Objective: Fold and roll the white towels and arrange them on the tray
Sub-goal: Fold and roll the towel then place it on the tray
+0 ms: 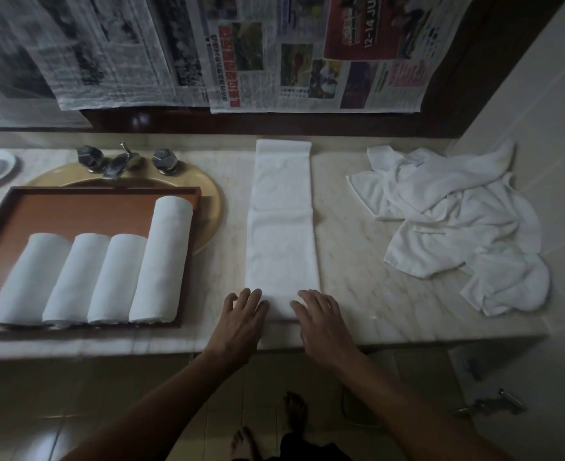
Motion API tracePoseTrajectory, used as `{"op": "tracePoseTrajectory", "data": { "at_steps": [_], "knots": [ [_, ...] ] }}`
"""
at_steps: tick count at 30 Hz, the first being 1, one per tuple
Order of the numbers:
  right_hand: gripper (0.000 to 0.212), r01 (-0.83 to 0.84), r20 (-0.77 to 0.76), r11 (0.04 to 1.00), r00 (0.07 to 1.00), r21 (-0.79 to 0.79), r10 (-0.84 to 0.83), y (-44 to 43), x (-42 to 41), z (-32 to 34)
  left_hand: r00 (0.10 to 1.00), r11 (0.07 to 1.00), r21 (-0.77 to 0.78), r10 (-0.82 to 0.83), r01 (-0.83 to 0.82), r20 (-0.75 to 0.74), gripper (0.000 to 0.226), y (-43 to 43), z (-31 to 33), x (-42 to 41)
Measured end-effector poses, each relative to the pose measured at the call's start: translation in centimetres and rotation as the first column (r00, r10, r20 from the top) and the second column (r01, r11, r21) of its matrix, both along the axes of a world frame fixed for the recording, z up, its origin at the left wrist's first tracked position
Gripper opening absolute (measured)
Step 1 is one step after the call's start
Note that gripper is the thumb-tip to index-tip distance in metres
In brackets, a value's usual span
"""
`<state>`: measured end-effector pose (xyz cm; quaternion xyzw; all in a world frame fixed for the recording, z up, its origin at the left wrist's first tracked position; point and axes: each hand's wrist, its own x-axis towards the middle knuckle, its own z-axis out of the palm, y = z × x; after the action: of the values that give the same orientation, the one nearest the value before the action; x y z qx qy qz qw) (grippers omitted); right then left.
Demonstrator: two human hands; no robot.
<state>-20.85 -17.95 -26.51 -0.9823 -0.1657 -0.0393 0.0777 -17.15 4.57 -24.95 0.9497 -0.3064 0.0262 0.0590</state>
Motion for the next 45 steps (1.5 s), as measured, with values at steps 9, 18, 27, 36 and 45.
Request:
{"op": "tracePoseTrajectory", "data": {
  "at_steps": [9, 18, 27, 36, 45],
  "knots": [
    [0.044, -0.072, -0.108, 0.983, 0.99, 0.171, 0.091, -1.2, -0.2, 0.9, 0.968, 0.985, -0.157, -0.11, 0.074, -0.228, 0.037, 1.7, 0.4, 0.7],
    [0.03, 0.116, -0.316, 0.923, 0.949, 0.368, 0.006, -3.1, -0.6, 2.4, 0.905, 0.902, -0.385, 0.015, -0.196, -0.425, 0.023, 3.2, 1.1, -0.6],
    [0.018, 0.284, -0.338, 0.852, 0.931, 0.439, -0.137, -3.1, 1.0, 2.3, 0.7, 0.778, -0.33, 0.188, -0.534, -0.689, 0.01, 3.1, 2.2, 1.3],
    [0.05, 0.118, 0.051, 0.964, 0.99, 0.238, -0.134, 1.6, -2.9, 1.2, 0.651, 0.726, -0.302, 0.257, -0.618, -0.714, 0.016, 2.0, 2.5, 1.6],
    [0.082, 0.072, -0.114, 0.997, 0.991, 0.043, -0.067, 1.2, -2.0, 0.0, 0.994, 0.991, -0.089, 0.101, -0.103, -0.034, 0.071, -1.8, -1.4, -3.7]
  ]
}}
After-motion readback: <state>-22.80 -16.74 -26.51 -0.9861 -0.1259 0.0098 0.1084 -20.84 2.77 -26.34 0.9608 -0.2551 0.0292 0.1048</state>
